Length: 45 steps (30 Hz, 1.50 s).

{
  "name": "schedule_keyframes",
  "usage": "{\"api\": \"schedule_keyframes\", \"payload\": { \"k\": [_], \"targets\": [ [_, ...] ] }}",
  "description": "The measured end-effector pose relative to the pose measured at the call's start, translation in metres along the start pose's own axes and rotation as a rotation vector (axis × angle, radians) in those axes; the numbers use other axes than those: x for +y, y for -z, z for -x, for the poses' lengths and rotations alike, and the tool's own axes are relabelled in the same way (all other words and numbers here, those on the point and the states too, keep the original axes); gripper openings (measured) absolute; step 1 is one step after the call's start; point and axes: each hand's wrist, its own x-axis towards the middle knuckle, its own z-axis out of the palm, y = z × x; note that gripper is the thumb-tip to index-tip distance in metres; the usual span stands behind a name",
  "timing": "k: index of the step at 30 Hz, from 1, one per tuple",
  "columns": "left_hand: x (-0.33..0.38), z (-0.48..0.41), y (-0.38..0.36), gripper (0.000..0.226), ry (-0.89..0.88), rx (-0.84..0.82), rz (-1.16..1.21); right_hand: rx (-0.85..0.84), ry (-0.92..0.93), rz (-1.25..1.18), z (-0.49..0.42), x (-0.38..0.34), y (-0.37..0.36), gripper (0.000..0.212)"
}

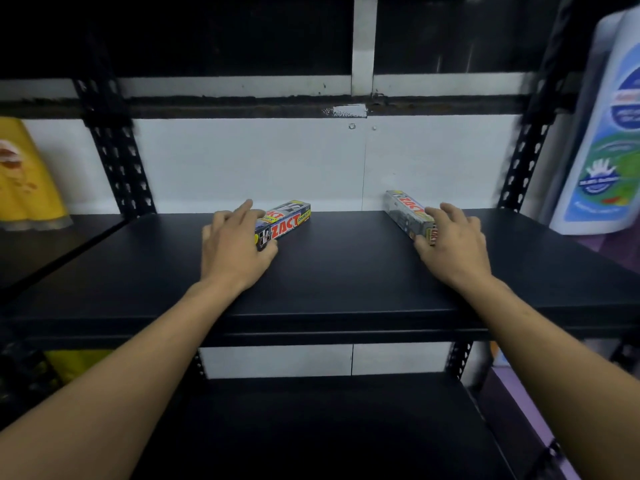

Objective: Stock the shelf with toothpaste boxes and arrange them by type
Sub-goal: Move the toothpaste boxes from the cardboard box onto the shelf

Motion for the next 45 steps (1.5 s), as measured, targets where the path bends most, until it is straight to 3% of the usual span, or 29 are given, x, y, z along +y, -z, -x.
{"api": "schedule_keyframes", "payload": {
  "k": [6,12,18,26,33,40,45],
  "targets": [
    [0.043,0.044,0.034,0.049,-0.186,0.006,0.038,-0.025,0.168,-0.057,0.051,-0.021,0.032,0.054],
    [0.081,0.11,0.063,0.046,-0.312,0.018,0.104,0.053,0.313,-0.135,0.117,-0.039,0.059,0.044],
    [0.082,0.181,0.046,0.041,-0.352,-0.038,0.116,0.056,0.38,-0.219,0.192,-0.031,0.041,0.034],
    [0.051,0.263,-0.039,0.038,-0.307,-0.331,0.065,-0.34,0.35,-0.148,0.273,0.012,-0.049,0.038],
    [0.025,0.336,-0.119,0.037,-0.313,-0.742,-0.052,-0.942,0.211,0.05,0.337,0.066,-0.134,0.049],
    [0.01,0.401,-0.185,0.037,-0.2,-0.938,0.029,-1.282,0.086,0.002,0.396,0.108,-0.194,0.035],
    [-0.017,0.448,-0.222,0.047,-0.071,-1.095,0.055,-1.428,-0.046,-0.001,0.421,0.128,-0.219,0.051]
  ]
}}
